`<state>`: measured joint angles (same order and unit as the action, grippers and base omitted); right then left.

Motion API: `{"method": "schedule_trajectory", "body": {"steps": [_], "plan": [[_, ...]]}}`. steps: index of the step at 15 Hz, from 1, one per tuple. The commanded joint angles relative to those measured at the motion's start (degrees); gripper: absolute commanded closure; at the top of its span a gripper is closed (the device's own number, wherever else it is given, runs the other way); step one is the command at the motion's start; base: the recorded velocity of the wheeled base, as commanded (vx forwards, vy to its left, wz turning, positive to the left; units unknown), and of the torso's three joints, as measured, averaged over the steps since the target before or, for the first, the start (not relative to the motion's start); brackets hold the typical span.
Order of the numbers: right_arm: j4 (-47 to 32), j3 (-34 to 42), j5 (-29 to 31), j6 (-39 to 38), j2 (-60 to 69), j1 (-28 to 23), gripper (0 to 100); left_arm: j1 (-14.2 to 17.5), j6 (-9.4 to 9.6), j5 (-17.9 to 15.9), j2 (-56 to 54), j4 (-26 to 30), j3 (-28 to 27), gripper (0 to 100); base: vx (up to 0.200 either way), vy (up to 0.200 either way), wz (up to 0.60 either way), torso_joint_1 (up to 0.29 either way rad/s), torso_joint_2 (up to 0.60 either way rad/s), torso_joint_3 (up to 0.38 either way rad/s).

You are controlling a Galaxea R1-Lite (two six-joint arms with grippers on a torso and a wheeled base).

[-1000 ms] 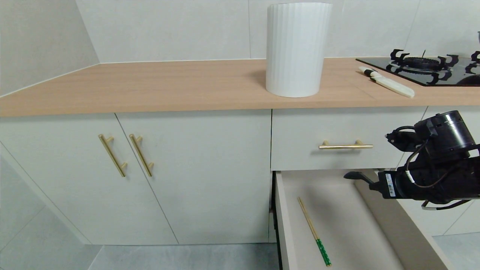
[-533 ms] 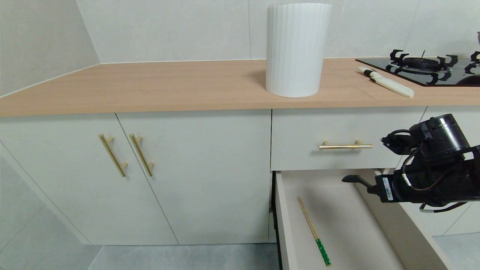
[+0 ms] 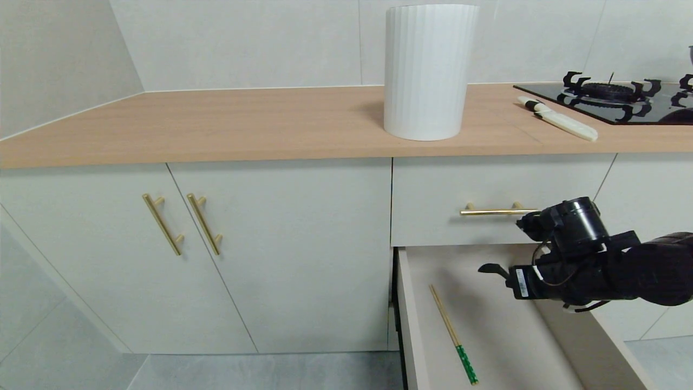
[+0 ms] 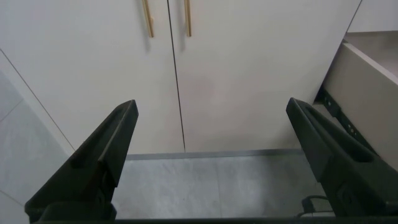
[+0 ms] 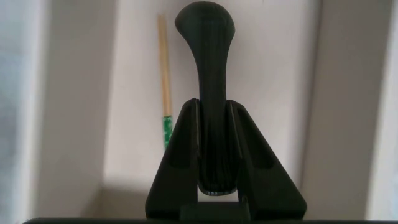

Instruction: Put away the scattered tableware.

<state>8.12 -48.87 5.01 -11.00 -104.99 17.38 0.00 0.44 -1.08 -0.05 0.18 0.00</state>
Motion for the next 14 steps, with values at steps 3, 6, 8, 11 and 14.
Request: {"method": "schedule_trajectory", "body": {"steps": [3,6,8,11,14], "plan": [[3.3,0.4,0.2,0.0,-10.0,0.0,100,0.0,0.00,-0.1,0.0,0.0,0.0,0,0.000,0.000,0.00,0.000,0.00,0.000],[9.3,1.0,2.5,0.0,-15.7,0.0,100,0.0,0.00,-0.1,0.0,0.0,0.0,0,0.000,0.000,0.00,0.000,0.00,0.000],[12.8,1.1,4.8,0.0,-19.4,0.0,100,0.0,0.00,-0.1,0.0,0.0,0.0,0,0.000,0.000,0.00,0.000,0.00,0.000],[13.9,1.1,5.1,0.0,-22.2,0.0,100,0.0,0.00,0.0,0.0,0.0,0.0,0,0.000,0.000,0.00,0.000,0.00,0.000],[14.0,1.1,5.1,0.2,-23.2,0.0,100,0.0,0.00,-0.1,0.0,0.0,0.0,0,0.000,0.000,0.00,0.000,0.00,0.000]]}}
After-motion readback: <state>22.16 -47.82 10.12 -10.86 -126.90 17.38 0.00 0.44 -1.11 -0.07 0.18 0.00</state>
